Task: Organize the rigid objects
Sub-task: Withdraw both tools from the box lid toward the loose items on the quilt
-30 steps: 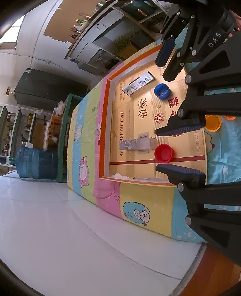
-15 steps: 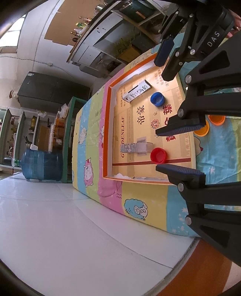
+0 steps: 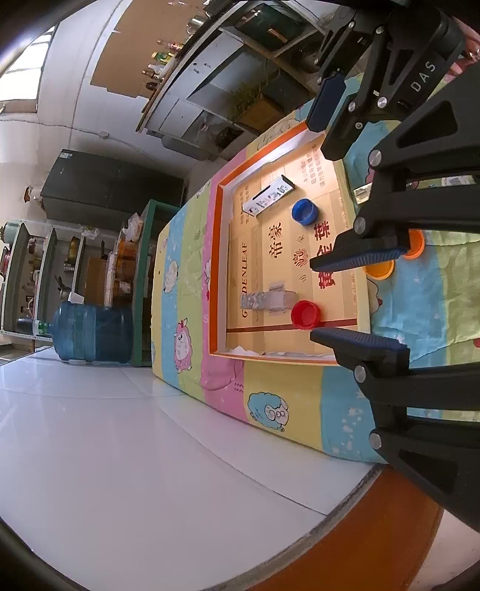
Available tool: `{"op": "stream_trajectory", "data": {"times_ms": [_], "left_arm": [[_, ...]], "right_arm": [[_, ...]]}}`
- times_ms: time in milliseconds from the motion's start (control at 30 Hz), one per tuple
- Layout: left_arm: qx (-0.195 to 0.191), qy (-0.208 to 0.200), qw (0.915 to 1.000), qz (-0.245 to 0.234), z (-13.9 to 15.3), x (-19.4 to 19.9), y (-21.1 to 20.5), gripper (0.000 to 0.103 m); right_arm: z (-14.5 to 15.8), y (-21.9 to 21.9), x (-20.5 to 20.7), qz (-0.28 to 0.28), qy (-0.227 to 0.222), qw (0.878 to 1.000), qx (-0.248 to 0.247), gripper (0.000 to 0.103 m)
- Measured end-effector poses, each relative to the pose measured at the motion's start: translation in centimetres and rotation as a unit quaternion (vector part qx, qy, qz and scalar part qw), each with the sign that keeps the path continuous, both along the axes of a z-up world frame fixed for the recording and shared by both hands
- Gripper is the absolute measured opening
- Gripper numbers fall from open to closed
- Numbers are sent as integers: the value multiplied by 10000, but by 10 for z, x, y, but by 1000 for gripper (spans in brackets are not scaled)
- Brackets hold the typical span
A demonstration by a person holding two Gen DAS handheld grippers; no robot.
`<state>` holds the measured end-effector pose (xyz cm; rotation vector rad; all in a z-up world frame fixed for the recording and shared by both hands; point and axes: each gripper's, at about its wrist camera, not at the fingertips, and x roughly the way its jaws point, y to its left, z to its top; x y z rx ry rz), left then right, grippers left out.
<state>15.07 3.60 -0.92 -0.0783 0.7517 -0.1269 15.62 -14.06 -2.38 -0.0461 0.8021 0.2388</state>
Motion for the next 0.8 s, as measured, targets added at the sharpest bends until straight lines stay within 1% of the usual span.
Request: {"op": "stream_trajectory", "data": {"times_ms": [800], "left_arm": [[-23,-175,9998,-53,13,-41,2,31]], "right_arm": [[10,-3,-47,-78,-115,9999,-28,40]]}}
